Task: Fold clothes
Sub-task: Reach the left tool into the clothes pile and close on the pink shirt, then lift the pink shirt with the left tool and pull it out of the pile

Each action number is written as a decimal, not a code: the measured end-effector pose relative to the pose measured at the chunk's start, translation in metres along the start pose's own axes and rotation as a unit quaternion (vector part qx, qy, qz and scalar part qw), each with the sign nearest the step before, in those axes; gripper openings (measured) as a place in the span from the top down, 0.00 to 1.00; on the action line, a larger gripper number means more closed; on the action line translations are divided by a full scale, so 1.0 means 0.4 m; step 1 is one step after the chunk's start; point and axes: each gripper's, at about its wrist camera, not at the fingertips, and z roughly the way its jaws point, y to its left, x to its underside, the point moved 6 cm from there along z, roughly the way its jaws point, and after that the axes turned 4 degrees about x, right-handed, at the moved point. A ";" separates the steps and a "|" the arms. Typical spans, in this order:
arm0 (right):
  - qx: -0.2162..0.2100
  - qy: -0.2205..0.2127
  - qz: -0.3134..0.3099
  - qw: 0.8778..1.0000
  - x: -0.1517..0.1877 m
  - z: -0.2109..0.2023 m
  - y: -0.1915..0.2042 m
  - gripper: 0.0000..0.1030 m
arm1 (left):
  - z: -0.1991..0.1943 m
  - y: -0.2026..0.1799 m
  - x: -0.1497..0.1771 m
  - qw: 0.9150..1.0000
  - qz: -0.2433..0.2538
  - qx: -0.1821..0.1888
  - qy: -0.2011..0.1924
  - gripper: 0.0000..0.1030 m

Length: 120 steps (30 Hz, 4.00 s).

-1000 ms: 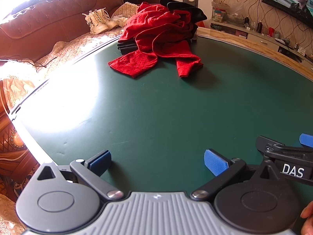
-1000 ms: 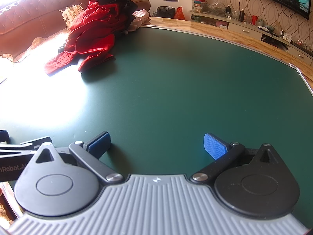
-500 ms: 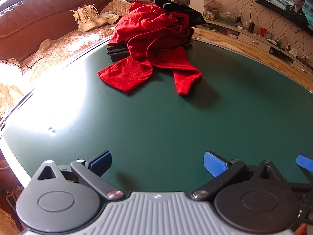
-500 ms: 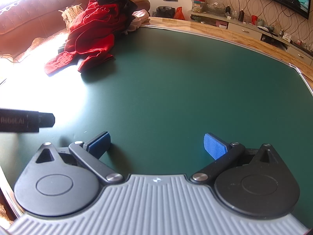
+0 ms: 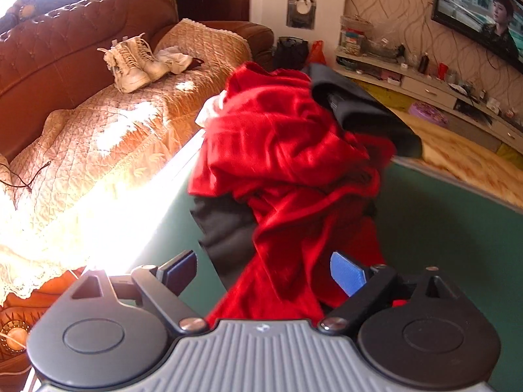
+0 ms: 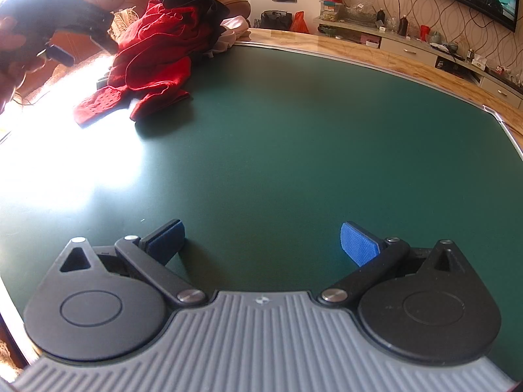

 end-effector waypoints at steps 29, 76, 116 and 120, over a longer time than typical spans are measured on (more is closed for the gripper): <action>-0.002 0.000 0.000 1.000 -0.001 0.000 -0.005 0.00 | 0.580 0.235 -0.335 0.986 -0.159 -0.015 0.040 0.98; 0.014 0.030 0.104 0.994 0.044 -0.235 -0.108 0.00 | -0.597 -0.278 0.170 0.950 0.039 0.300 -0.070 0.99; -0.031 -0.146 0.082 0.985 -0.126 -0.478 -0.147 0.00 | -1.183 -0.783 -0.255 0.893 0.161 0.377 -0.183 0.99; -0.018 -0.135 0.115 0.984 -0.112 -0.454 -0.217 0.00 | -1.063 -0.755 -0.110 0.900 0.171 0.380 -0.128 0.99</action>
